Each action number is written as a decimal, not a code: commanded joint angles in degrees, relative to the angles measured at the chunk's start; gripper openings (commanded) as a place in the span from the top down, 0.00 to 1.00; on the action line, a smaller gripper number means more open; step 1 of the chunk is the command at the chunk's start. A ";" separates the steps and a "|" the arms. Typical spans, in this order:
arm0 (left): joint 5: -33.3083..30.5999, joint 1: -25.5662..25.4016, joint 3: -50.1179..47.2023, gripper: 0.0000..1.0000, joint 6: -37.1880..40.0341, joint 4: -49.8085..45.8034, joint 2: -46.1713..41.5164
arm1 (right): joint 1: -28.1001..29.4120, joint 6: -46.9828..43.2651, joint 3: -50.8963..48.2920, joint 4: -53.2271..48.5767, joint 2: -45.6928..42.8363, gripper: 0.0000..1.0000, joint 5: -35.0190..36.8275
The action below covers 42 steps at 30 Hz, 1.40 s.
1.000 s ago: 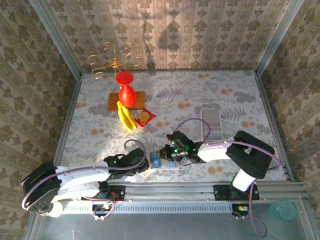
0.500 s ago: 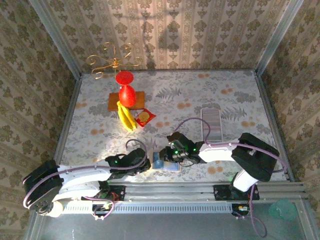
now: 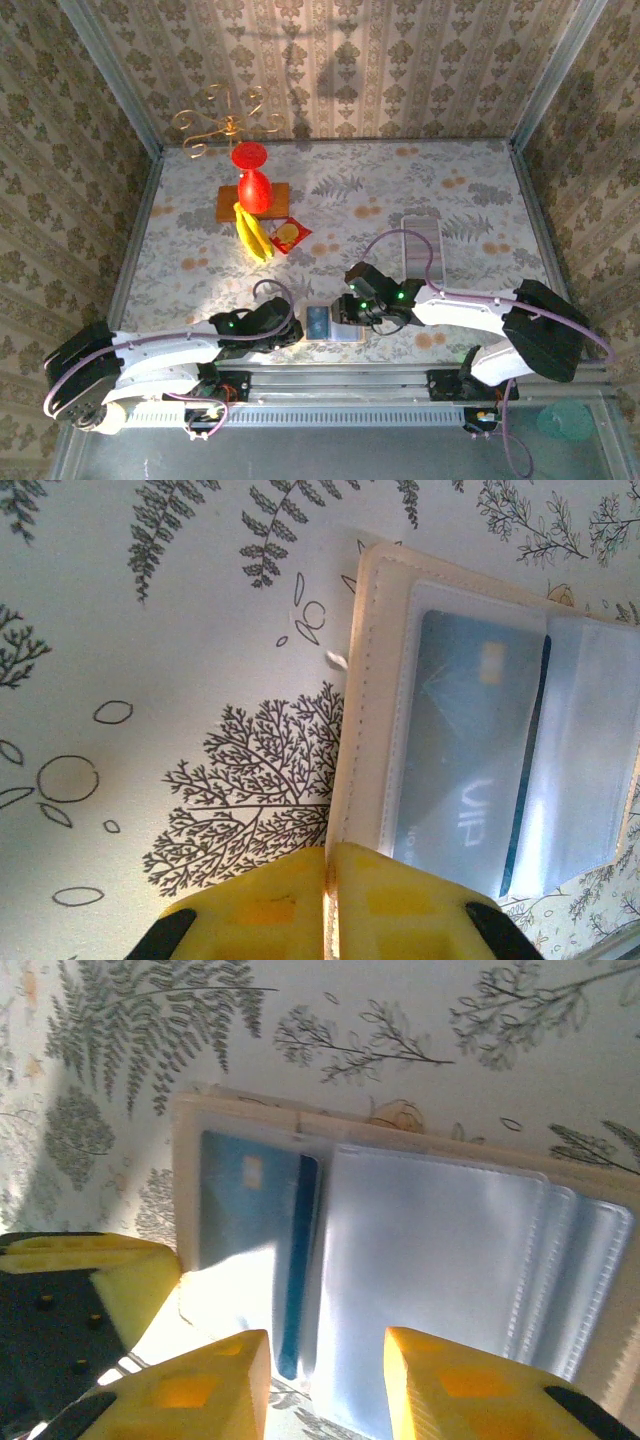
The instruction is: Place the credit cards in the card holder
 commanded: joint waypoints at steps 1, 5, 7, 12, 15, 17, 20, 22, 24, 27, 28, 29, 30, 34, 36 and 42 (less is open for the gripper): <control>0.67 -0.29 0.54 0.89 0.23 -0.92 0.03 | 0.34 -0.94 0.75 -4.75 -0.39 0.65 2.16; 0.76 -0.29 0.80 0.89 0.37 -0.61 0.65 | 0.38 -0.94 1.28 -5.53 1.46 0.64 2.04; 0.66 -0.37 0.89 0.89 0.28 -0.53 0.74 | 0.38 -1.15 1.46 -6.06 2.10 0.63 2.20; 0.55 -0.38 1.07 0.89 0.28 -0.30 1.26 | 0.47 -1.50 2.01 -7.96 3.64 0.61 2.96; 0.60 -0.46 1.07 0.89 0.18 -0.03 1.69 | 0.71 -2.08 2.30 -8.23 4.37 0.60 2.97; 0.60 -0.55 1.15 0.90 0.24 0.07 1.93 | 1.04 -2.10 2.51 -7.84 5.07 0.59 2.69; 0.61 -0.64 1.15 0.90 0.19 0.43 2.32 | 1.60 -2.32 3.54 -7.44 6.56 0.55 1.73; 0.66 -0.69 1.24 0.90 0.11 0.61 2.50 | 1.70 -2.27 4.26 -6.80 7.63 0.53 0.73; 0.50 -0.73 1.24 0.90 0.10 0.62 2.74 | 1.70 -1.96 4.90 -5.64 8.49 0.52 -0.32; 0.50 -0.82 1.20 0.90 -0.09 0.62 2.85 | 1.70 -1.62 5.79 -3.80 9.40 0.50 -1.75; 0.44 -0.90 1.24 0.90 -0.08 0.69 2.77 | 1.71 -1.41 5.98 -3.09 9.43 0.50 -2.24; 0.43 -0.97 1.24 0.90 -0.15 0.66 2.78 | 1.70 -1.20 6.15 -2.60 9.38 0.50 -2.47; 0.45 -1.02 1.24 0.90 -0.16 0.62 2.77 | 1.70 -0.99 6.25 -2.09 9.40 0.49 -2.73; 0.28 -1.25 1.08 0.90 -0.51 0.79 2.76 | 1.70 0.17 5.78 2.20 9.47 0.49 -4.81; 0.15 -1.33 0.98 0.91 -0.71 1.07 2.76 | 1.79 1.01 5.51 4.20 10.22 0.48 -6.12; -0.02 -1.34 0.63 0.91 -0.98 1.14 2.35 | 1.79 1.81 5.60 6.73 10.39 0.49 -7.16</control>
